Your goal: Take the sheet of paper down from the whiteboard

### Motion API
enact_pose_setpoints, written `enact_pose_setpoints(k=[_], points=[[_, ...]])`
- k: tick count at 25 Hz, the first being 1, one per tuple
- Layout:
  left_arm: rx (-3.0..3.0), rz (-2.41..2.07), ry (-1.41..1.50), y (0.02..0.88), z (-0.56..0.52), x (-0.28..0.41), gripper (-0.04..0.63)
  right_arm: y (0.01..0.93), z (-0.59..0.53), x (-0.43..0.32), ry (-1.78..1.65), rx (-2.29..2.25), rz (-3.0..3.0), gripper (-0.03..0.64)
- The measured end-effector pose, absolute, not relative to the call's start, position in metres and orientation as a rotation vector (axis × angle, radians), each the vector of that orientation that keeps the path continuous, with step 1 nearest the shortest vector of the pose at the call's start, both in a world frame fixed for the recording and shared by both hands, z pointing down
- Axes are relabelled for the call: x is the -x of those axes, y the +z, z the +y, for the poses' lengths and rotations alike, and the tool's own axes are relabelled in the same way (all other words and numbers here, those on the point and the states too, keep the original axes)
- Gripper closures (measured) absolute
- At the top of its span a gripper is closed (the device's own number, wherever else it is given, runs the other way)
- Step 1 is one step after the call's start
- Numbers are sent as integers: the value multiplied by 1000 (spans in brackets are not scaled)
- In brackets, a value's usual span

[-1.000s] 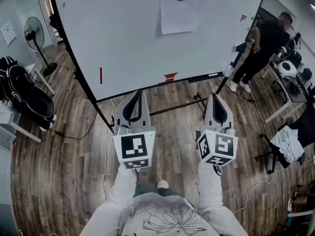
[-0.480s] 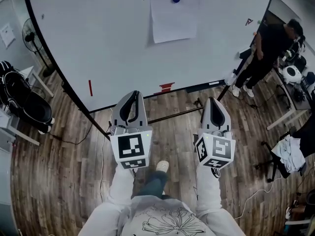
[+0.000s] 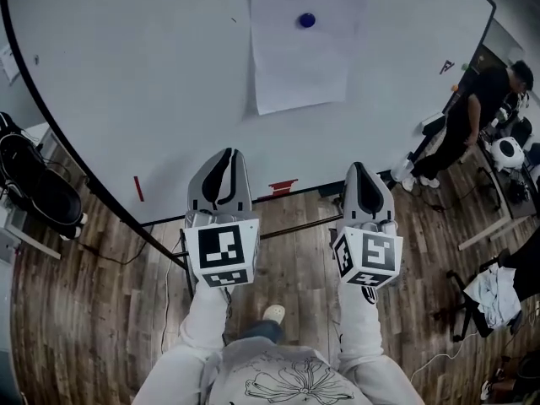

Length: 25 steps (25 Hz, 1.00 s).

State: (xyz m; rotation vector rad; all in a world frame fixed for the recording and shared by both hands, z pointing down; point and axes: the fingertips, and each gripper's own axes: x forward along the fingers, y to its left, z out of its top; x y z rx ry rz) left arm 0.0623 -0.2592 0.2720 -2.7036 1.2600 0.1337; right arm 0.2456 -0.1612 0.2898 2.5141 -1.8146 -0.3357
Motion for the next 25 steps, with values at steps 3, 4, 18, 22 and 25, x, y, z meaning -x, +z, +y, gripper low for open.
enact_pose_setpoints(k=[3, 4, 18, 22, 25], points=[[2688, 1265, 135, 265, -287, -80, 586, 280, -198, -258, -362, -2487, -1851, 614], [2689, 1266, 133, 263, -295, -85, 584, 276, -208, -260, -375, -2475, -1863, 614], [2773, 1254, 220, 232, -355, -125, 583, 215, -305, -271, -616, -2294, -2049, 614], [2722, 1294, 204, 221, -362, -130, 548, 192, -319, -272, -700, -2230, -2105, 614], [2711, 1310, 189, 216, -363, -138, 527, 177, -325, -276, -754, -2190, -2136, 614]])
